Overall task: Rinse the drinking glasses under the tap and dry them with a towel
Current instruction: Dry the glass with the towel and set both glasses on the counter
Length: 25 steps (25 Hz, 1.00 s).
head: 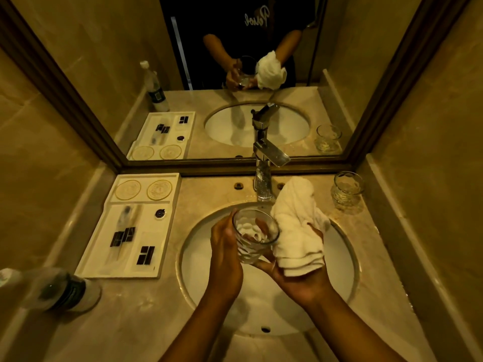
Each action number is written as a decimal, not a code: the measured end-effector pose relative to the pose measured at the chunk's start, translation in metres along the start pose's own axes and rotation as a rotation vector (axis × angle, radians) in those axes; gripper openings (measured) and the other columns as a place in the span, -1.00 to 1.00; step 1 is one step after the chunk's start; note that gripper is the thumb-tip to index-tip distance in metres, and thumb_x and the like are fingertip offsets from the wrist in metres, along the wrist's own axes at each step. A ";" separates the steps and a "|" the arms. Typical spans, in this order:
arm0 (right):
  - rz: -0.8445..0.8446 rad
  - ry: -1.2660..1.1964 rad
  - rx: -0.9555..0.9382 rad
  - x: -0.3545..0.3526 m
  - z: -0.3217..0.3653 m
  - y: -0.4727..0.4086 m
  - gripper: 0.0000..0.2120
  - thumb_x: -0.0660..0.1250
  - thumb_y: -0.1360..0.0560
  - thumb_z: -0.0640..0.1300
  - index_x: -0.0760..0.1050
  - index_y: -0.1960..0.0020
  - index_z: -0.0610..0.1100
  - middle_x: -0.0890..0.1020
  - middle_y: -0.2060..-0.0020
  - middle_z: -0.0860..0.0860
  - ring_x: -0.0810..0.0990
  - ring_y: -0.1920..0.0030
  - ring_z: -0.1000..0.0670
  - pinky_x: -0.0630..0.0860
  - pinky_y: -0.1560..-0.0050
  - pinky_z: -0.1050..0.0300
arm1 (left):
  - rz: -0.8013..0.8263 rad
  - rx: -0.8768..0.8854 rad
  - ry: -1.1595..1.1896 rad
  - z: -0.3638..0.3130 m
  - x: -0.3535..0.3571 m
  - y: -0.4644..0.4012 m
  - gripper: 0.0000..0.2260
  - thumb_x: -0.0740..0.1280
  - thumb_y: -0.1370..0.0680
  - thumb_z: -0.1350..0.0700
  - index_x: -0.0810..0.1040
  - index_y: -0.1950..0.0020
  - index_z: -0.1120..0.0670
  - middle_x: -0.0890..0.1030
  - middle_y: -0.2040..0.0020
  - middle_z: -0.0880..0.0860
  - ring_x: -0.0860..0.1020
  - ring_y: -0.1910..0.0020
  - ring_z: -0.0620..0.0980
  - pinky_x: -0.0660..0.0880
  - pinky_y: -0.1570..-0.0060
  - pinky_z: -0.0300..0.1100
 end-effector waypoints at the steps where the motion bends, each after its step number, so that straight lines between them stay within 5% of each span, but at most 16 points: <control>1: -0.053 0.006 -0.012 0.002 0.002 0.000 -0.40 -0.09 -0.64 0.22 0.37 -0.48 -0.10 0.40 -0.45 -0.17 0.33 -0.46 -0.27 0.08 -0.45 -0.41 | 0.049 0.138 -0.096 0.001 -0.004 -0.003 -0.51 -0.02 -0.62 -0.36 0.31 -0.49 -0.25 0.40 -0.47 -0.05 0.41 -0.40 -0.27 0.39 -0.31 -0.38; 3: -0.053 -0.076 0.030 0.001 0.007 0.003 -0.39 0.02 -0.59 0.26 0.48 -0.40 -0.11 0.46 -0.40 -0.22 0.42 -0.38 -0.35 0.10 -0.40 -0.50 | 0.125 0.421 -0.302 -0.003 -0.013 -0.014 -0.57 0.01 -0.67 -0.22 0.22 -0.55 -0.22 0.28 -0.53 -0.11 0.26 -0.53 -0.21 0.23 -0.45 -0.35; 5: -0.018 -0.132 0.063 0.004 0.012 0.007 -0.39 0.08 -0.58 0.26 0.53 -0.35 -0.18 0.49 -0.36 -0.27 0.47 -0.33 -0.38 0.14 -0.37 -0.52 | 0.223 0.713 -0.553 -0.013 -0.021 -0.024 -0.62 0.12 -0.67 0.05 0.35 -0.50 -0.07 0.37 -0.47 -0.03 0.29 -0.51 -0.13 0.18 -0.47 -0.34; 8: -0.085 0.012 0.054 0.006 0.019 0.012 -0.45 0.31 -0.51 0.20 0.57 -0.29 -0.19 0.51 -0.34 -0.28 0.52 -0.28 -0.38 0.23 -0.33 -0.50 | 0.423 0.911 -0.772 -0.024 -0.026 -0.025 -0.74 0.30 -0.56 0.09 0.50 -0.25 -0.02 0.56 -0.19 -0.04 0.42 -0.23 -0.20 0.39 -0.21 -0.37; 10: -0.072 0.085 0.043 0.009 0.021 0.012 -0.33 0.53 -0.34 0.10 0.50 -0.37 -0.15 0.53 -0.31 -0.27 0.54 -0.26 -0.37 0.27 -0.31 -0.48 | 0.527 0.854 -0.846 -0.027 -0.027 -0.026 -0.84 0.35 -0.55 -0.04 0.54 -0.09 -0.04 0.58 -0.01 -0.10 0.36 0.00 -0.32 0.34 0.07 -0.48; 12: -0.074 0.151 0.062 0.017 0.019 0.016 -0.35 0.42 -0.43 0.10 0.44 -0.42 -0.18 0.64 -0.11 -0.29 0.66 -0.05 -0.32 0.32 -0.31 -0.45 | 0.640 0.691 -0.877 -0.026 -0.025 -0.030 -0.84 0.33 -0.60 -0.07 0.62 -0.01 -0.01 0.62 0.07 -0.08 0.41 0.13 -0.27 0.32 0.18 -0.46; 14: -0.156 0.214 0.028 0.019 0.019 0.015 -0.54 0.24 -0.53 0.04 0.45 -0.31 -0.22 0.71 0.16 -0.25 0.72 0.24 -0.20 0.62 0.01 -0.27 | 0.651 0.449 -0.796 -0.026 -0.025 -0.034 -0.81 0.34 -0.62 -0.03 0.66 0.06 0.04 0.66 0.15 -0.04 0.54 0.19 -0.17 0.42 0.20 -0.37; 16: -0.259 0.405 -0.063 0.012 0.019 0.012 -0.53 0.23 -0.51 0.04 0.46 -0.32 -0.19 0.71 0.06 -0.25 0.72 0.14 -0.22 0.66 0.15 -0.16 | 0.465 0.227 -0.607 -0.026 -0.024 -0.037 -0.81 0.37 -0.61 0.03 0.65 0.13 0.08 0.68 0.25 -0.03 0.61 0.25 -0.15 0.48 0.26 -0.34; 19: -0.455 1.036 -0.294 0.003 0.019 0.012 -0.38 0.39 -0.29 0.20 0.51 -0.31 0.02 0.71 0.00 -0.06 0.70 0.07 -0.09 0.62 0.26 0.04 | 0.194 -0.018 -0.388 -0.016 -0.018 -0.037 -0.79 0.34 -0.63 0.10 0.60 0.19 0.10 0.69 0.32 0.02 0.63 0.33 -0.14 0.47 0.34 -0.29; 22: -0.346 1.269 -0.391 0.008 0.004 0.014 -0.38 0.45 -0.30 0.29 0.41 -0.31 0.23 0.66 -0.09 0.20 0.66 -0.05 0.15 0.65 0.09 0.12 | 0.174 -0.068 -0.413 -0.007 -0.008 -0.036 -0.74 0.26 -0.66 0.06 0.57 0.21 0.04 0.67 0.33 0.00 0.64 0.31 -0.05 0.61 0.21 0.01; 25: -0.420 1.290 -0.440 0.015 -0.002 0.008 -0.34 0.44 -0.24 0.42 0.46 -0.27 0.21 0.68 -0.05 0.19 0.66 -0.03 0.17 0.65 -0.03 0.04 | 0.212 0.013 -0.492 -0.016 0.001 -0.027 -0.75 0.22 -0.67 0.04 0.52 0.19 -0.02 0.64 0.30 -0.04 0.61 0.29 -0.04 0.55 0.21 -0.01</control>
Point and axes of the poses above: each hand's wrist, its own y-axis away from the middle knuckle, its own x-axis out of the palm, z = x × y, the point moved 1 cm from there along -y, towards the middle knuckle
